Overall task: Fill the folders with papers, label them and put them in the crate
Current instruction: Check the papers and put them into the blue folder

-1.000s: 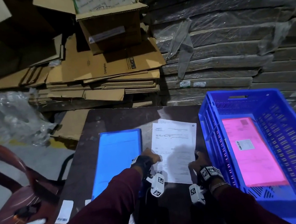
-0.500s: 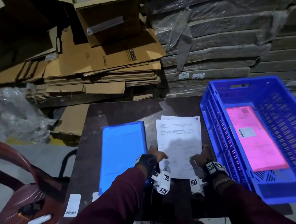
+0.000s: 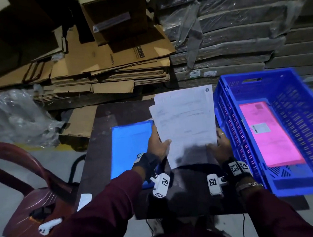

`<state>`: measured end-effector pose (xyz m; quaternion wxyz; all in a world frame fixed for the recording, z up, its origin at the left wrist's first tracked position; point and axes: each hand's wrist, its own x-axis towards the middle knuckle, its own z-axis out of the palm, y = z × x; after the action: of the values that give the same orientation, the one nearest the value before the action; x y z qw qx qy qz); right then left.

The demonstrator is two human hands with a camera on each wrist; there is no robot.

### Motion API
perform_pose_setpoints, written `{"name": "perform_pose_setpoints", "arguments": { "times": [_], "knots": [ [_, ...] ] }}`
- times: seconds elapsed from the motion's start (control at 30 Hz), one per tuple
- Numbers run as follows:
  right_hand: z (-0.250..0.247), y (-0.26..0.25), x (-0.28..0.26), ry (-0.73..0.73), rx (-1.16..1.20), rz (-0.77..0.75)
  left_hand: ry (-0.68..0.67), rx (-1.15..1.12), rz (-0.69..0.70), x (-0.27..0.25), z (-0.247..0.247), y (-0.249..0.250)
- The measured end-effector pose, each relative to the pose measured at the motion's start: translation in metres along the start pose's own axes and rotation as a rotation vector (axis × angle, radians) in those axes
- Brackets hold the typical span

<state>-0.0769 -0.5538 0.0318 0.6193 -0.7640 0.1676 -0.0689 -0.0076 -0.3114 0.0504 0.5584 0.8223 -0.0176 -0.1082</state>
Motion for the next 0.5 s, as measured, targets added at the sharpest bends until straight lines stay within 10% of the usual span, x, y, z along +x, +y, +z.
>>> {"name": "perform_pose_setpoints", "arguments": {
  "times": [0.5],
  "knots": [
    [-0.024,-0.072,0.010,-0.171,-0.169,-0.389,0.037,0.099,0.469,-0.023,-0.024,0.058]
  ]
}}
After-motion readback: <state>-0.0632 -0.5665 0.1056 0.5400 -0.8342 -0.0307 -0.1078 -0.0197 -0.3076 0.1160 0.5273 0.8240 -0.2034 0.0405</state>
